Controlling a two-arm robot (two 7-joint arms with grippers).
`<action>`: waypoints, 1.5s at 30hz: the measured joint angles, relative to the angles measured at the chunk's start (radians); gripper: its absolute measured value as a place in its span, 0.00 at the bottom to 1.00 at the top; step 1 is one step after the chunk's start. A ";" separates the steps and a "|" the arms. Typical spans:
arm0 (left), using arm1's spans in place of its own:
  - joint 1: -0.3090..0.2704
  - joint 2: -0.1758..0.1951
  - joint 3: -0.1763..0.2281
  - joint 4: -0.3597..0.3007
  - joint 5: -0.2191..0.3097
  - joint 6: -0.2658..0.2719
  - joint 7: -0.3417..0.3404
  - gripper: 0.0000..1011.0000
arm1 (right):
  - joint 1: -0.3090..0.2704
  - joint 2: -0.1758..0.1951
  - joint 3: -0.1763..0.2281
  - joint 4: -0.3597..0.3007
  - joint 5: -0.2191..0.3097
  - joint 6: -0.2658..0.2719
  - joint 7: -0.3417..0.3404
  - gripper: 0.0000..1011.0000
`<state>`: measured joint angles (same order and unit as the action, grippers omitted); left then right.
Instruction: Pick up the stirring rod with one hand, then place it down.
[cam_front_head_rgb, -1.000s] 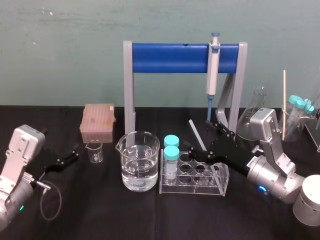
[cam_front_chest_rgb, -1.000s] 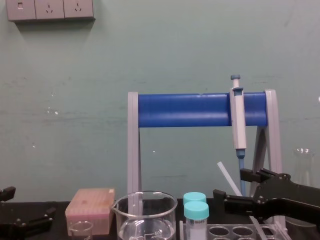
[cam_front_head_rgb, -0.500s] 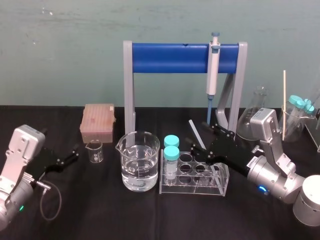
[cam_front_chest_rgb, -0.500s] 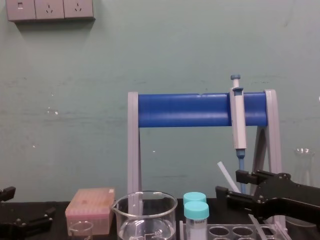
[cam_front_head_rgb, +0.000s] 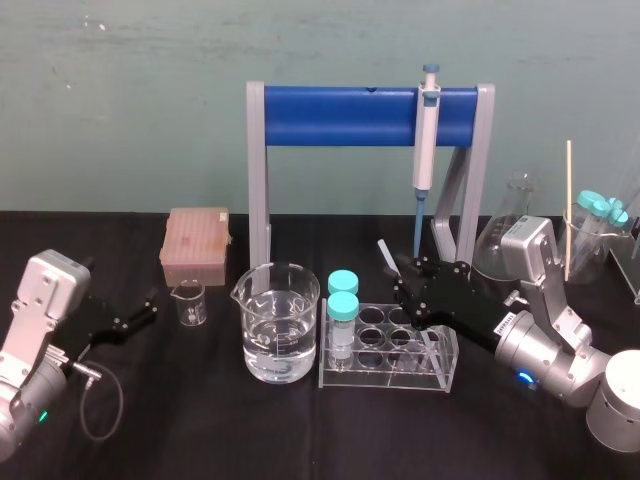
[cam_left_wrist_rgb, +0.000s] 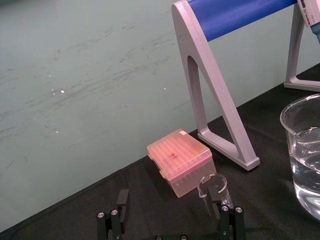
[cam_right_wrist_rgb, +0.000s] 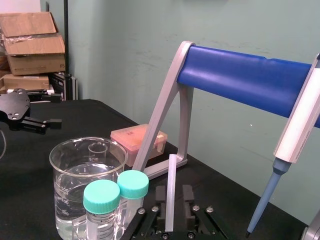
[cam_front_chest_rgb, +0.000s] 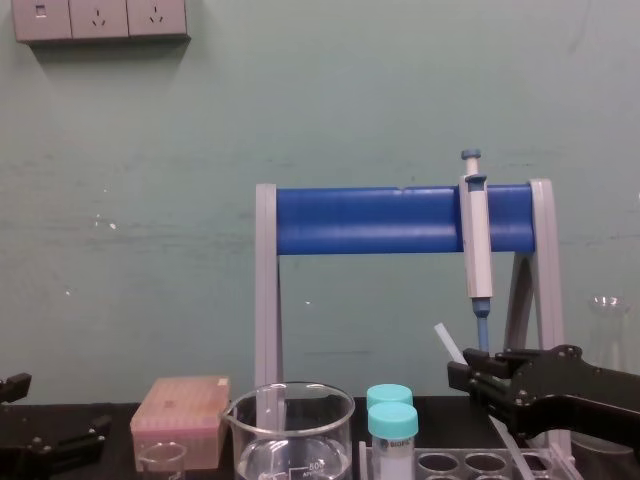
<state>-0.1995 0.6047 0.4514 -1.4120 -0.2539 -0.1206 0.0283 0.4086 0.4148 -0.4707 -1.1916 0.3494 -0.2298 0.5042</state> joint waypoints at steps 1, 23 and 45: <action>0.000 0.000 0.000 0.000 0.000 0.000 0.000 0.99 | 0.000 0.000 0.000 0.000 0.000 0.000 0.000 0.24; 0.000 0.000 0.000 0.000 0.000 0.000 0.000 0.99 | -0.004 -0.008 0.020 -0.007 -0.006 -0.017 -0.010 0.06; 0.000 0.000 0.000 0.000 0.000 0.000 0.000 0.99 | -0.008 -0.102 0.172 -0.069 0.056 -0.310 0.006 0.06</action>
<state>-0.1995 0.6047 0.4514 -1.4120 -0.2540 -0.1206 0.0283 0.4001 0.3124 -0.2987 -1.2608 0.4051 -0.5396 0.5100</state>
